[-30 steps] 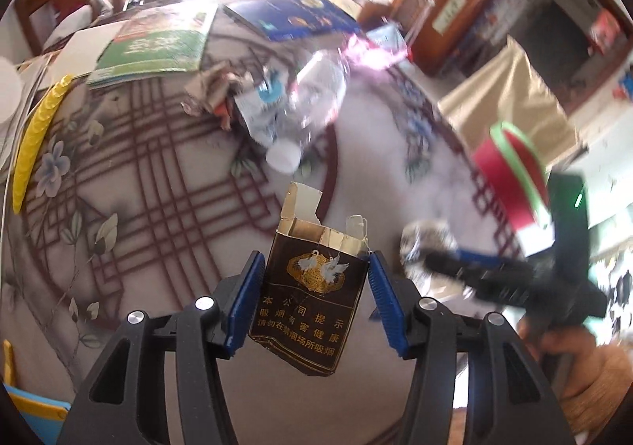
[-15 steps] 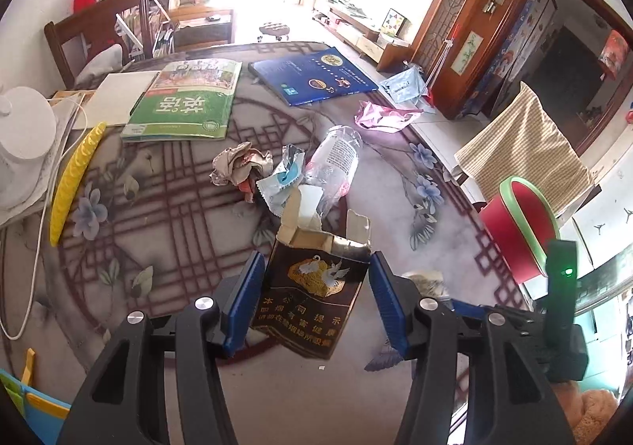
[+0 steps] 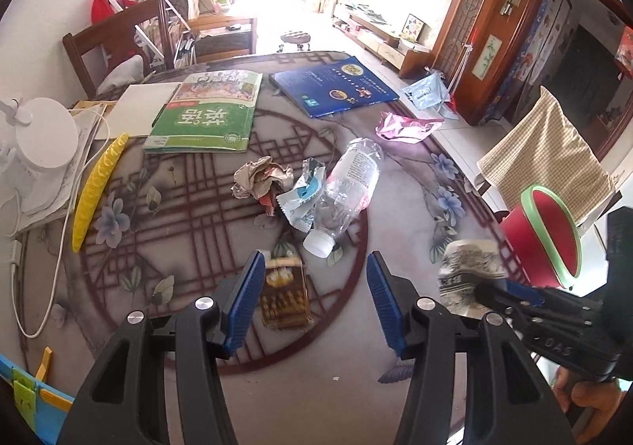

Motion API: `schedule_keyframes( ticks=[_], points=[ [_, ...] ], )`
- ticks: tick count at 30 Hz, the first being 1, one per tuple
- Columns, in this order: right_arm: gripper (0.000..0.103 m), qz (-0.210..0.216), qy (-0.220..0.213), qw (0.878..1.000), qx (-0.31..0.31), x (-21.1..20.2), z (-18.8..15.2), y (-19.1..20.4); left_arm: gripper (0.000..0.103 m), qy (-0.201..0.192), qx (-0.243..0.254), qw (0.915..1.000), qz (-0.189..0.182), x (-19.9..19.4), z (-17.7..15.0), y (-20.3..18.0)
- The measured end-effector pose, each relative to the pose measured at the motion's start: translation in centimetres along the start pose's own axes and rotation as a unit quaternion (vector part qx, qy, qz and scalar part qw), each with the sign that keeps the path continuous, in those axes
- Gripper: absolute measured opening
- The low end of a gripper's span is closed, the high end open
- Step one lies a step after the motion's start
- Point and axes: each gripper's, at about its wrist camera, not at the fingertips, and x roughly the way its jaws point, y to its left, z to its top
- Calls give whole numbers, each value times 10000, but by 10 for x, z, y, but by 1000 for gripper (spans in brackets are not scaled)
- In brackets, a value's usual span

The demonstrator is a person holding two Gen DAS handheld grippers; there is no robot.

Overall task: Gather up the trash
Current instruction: 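Grasp the brown cigarette pack with left gripper while right grasps the patterned paper cup, then lift the cigarette pack with left gripper while right lifts the paper cup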

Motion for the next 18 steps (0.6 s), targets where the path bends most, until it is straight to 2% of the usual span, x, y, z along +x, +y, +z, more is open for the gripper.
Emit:
schedule_keyframes(
  ticks=[2, 3, 5, 12, 14, 18],
  points=[
    [35, 13, -20, 10000, -30, -2, 1, 0, 54, 95, -123, 9999, 38, 5, -2, 8],
    [35, 11, -14, 10000, -32, -3, 2, -1, 62, 203, -174, 9996, 68, 10, -5, 13],
    [35, 7, 23, 10000, 20, -2, 1, -5, 69, 352, -282, 9989, 131, 20, -10, 23],
    [35, 1, 101, 9998, 160, -2, -3, -15, 71, 1160, -1067, 9875, -3, 78, -31, 47],
    [35, -18, 99, 9998, 157, -4, -4, -17, 72, 1263, -1039, 9865, -74, 92, -33, 43],
    [35, -77, 125, 9997, 209, -7, -7, -22, 72, 1424, -658, 9875, 134, 122, -32, 28]
  ],
)
